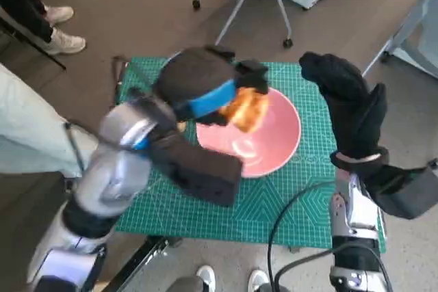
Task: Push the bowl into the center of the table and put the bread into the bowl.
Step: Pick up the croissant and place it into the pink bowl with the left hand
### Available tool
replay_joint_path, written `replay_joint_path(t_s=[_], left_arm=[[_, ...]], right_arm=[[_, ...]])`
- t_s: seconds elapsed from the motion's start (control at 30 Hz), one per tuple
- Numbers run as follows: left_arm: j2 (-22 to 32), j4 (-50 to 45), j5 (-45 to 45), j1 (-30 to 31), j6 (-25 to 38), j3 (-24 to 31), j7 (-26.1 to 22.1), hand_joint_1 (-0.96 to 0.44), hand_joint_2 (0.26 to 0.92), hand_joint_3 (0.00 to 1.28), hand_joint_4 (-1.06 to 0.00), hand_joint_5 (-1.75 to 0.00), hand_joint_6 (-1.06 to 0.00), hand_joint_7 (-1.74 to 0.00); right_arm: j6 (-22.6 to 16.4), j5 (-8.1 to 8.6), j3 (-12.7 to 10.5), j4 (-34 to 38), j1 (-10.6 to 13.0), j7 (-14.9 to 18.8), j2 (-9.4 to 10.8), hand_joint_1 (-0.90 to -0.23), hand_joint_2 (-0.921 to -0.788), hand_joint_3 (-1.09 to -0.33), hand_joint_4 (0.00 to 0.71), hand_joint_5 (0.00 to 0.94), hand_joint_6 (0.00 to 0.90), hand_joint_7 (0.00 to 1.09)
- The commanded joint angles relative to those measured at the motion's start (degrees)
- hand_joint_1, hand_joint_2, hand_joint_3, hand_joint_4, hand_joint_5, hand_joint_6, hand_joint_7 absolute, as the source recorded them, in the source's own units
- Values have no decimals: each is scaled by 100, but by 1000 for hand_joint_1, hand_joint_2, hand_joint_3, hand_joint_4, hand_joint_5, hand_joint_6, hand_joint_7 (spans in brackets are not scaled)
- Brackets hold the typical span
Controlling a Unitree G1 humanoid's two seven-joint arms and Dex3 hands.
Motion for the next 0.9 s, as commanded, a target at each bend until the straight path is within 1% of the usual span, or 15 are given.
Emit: replay_joint_path(t_s=[0.03, 0.13, 0.23, 0.27, 0.3, 0.33, 0.37, 0.4, 0.43, 0.47, 0.5, 0.53, 0.57, 0.67, 0.9], left_arm=[[-44, 264, 74, -143, -166, -52, 126, 3, 906, 25, -806, -1110, -671, -1053], [-56, 301, 79, -151, -206, -40, 138, 3, 907, 25, -804, -1113, -669, -1056], [-392, 1404, 200, -420, -379, -383, 409, 3, 910, 29, -774, -1133, -672, -1075], [-454, 1597, 208, -454, -414, -431, 467, 4, 855, 157, -724, -1226, -673, -1057], [-515, 1769, 196, -477, -430, -460, 501, 5, 835, 219, -680, -1310, -669, -1026], [-555, 1892, 186, -499, -446, -478, 526, 4, 866, 213, -616, -1322, -607, -1134], [-585, 1995, 179, -499, -447, -503, 518, 4, 877, 211, -592, -1326, -585, -1173], [-603, 2069, 174, -501, -454, -519, 516, 17, 872, 196, -537, -1191, -509, -1085], [-604, 2093, 152, -476, -434, -527, 452, 41, 860, 163, -533, -894, -484, -799], [-604, 2115, 136, -461, -423, -532, 409, 30, 847, 125, -465, -588, -457, -544], [-619, 2143, 105, -457, -379, -543, 312, 26, 844, 108, -444, -473, -452, -444], [-630, 2165, 83, -457, -348, -552, 245, -2, 836, 80, -367, -302, -419, -287], [-649, 2203, 52, -470, -312, -563, 150, -20, 831, 62, -317, -193, -398, -186], [-645, 2207, -39, -476, -293, -558, -84, -91, 820, 36, -225, -63, -337, -61], [-474, 1936, -349, -396, -337, -397, -527, -182, 817, 19, -121, -5, -273, -5]], right_arm=[[29, -4, -50, 10, 178, -30, -22, -664, -921, -781, 232, 3, 98, 599], [30, -6, -55, 9, 178, -27, -19, -664, -921, -781, 232, 3, 100, 596], [-36, -50, -118, -7, 245, -128, -9, -665, -921, -777, 233, 3, 103, 591], [-49, -63, -129, -12, 259, -148, -6, -665, -921, -774, 234, 3, 105, 588], [-60, -68, -138, -3, 266, -157, -7, -665, -921, -773, 234, 3, 107, 586], [-68, -72, -143, 3, 270, -164, -6, -665, -921, -772, 235, 3, 109, 583], [-72, -72, -149, 6, 275, -172, -6, -665, -921, -772, 235, 3, 110, 582], [-74, -73, -152, 6, 280, -179, -5, -665, -921, -771, 235, 3, 112, 580], [-76, -78, -153, 2, 287, -190, -4, -665, -921, -770, 236, 3, 113, 577], [-77, -82, -153, -1, 292, -199, -2, -665, -921, -770, 236, 3, 114, 575], [-80, -90, -152, -6, 299, -211, 0, -665, -921, -770, 236, 3, 115, 574], [-81, -96, -150, -12, 305, -220, 0, -665, -921, -769, 236, 3, 116, 572], [-85, -99, -151, -16, 310, -230, -1, -665, -921, -769, 236, 3, 118, 569], [-88, -108, -150, -18, 314, -258, 1, -665, -921, -769, 237, 3, 121, 564], [-88, -124, -140, 4, 299, -293, 19, -665, -921, -768, 237, 3, 126, 554]])
